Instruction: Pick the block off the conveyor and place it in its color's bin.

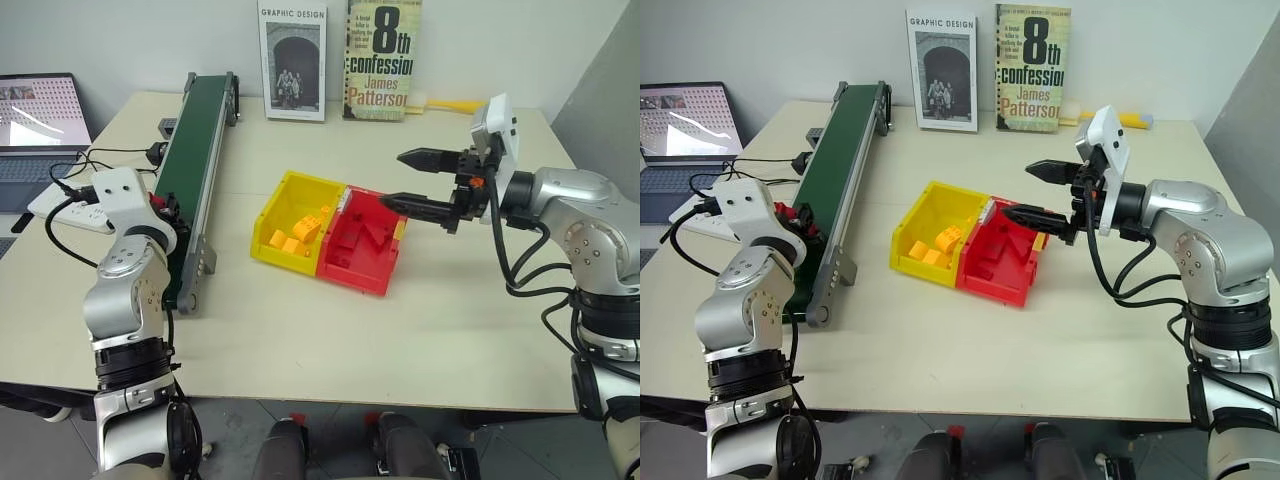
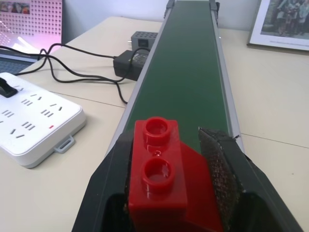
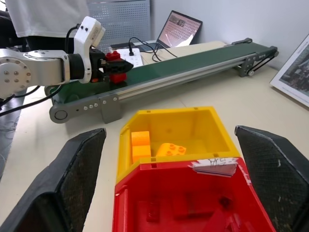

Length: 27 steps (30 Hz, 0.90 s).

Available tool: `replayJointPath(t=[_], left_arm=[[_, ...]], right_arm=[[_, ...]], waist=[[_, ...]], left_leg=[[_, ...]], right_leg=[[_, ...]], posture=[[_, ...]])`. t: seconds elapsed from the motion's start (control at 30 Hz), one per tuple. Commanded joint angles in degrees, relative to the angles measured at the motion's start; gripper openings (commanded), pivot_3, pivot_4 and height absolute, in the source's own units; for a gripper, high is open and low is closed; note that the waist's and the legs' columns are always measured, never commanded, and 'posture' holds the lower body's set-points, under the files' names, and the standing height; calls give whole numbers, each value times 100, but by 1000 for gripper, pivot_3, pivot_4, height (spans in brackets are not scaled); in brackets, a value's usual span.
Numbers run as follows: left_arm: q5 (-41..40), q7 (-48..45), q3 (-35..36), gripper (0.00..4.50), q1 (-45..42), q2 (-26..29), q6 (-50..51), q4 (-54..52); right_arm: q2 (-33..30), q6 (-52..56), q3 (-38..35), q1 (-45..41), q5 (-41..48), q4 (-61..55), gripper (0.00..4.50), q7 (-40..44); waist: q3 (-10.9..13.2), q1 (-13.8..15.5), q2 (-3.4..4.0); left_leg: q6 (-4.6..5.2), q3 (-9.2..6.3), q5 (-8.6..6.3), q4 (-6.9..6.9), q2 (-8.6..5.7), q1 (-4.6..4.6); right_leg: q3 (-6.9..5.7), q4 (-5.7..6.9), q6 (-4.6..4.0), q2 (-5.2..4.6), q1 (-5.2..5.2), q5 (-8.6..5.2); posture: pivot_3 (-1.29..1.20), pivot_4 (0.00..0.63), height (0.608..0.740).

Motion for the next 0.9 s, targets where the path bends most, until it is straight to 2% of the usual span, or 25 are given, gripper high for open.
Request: replayJointPath(t=[0.03,0.23,0.43,0.53,0.67,0.7,0.73,0.9], left_arm=[[-95,-485,-292,1513,-633,296,81,-36],[-321,-1881,-1306,1513,-1576,342,241,408],[-699,-4145,-2754,1513,-2171,97,191,499],[-405,-4960,-3465,1513,-2326,-20,-309,885],[37,-5429,-3924,1513,-2480,-208,-1148,1635],[79,-5514,-3959,2213,-2512,-253,-1261,1770],[94,-5608,-3963,2265,-2544,-302,-1351,1897],[241,-5930,-3894,3408,-2698,-381,-1699,2307]], right_arm=[[-315,-65,-96,154,-274,-437,4500,-197],[-863,353,-403,584,-265,-1140,4500,-468],[-2073,584,-425,1495,-519,-2036,4500,-246],[-2151,992,-728,1854,-198,-2495,4500,-388],[-1947,1472,-1028,2070,58,-2933,4500,-723],[-1901,1562,-1085,2095,117,-3005,4500,-796],[-1866,1649,-1139,2119,159,-3070,4500,-860],[-1788,1980,-1385,2166,348,-3243,4500,-1090]], waist=[[0,17,0],[0,44,0],[0,60,0],[0,23,0],[0,-59,1],[0,-57,1],[0,-56,1],[0,-25,1]], left_leg=[[0,0,0,1,0,0],[-1,2,1,0,-7,-2],[-5,8,3,-1,-9,-4],[-6,12,3,-8,-6,-2],[0,16,1,-10,0,7],[1,18,1,-10,1,12],[2,15,1,-9,1,13],[4,14,1,-8,-1,2]], right_leg=[[-1,-1,0,0,0,0],[1,-4,0,1,0,0],[5,-17,1,1,2,0],[9,-22,1,9,2,-1],[17,-15,0,18,1,-1],[22,-11,0,22,1,-1],[19,-4,0,24,2,-1],[19,-15,0,23,1,-1]], posture=[[0,150,740],[0,150,740],[0,150,740],[0,150,740],[0,150,740],[0,150,740],[0,150,740],[0,150,740]])
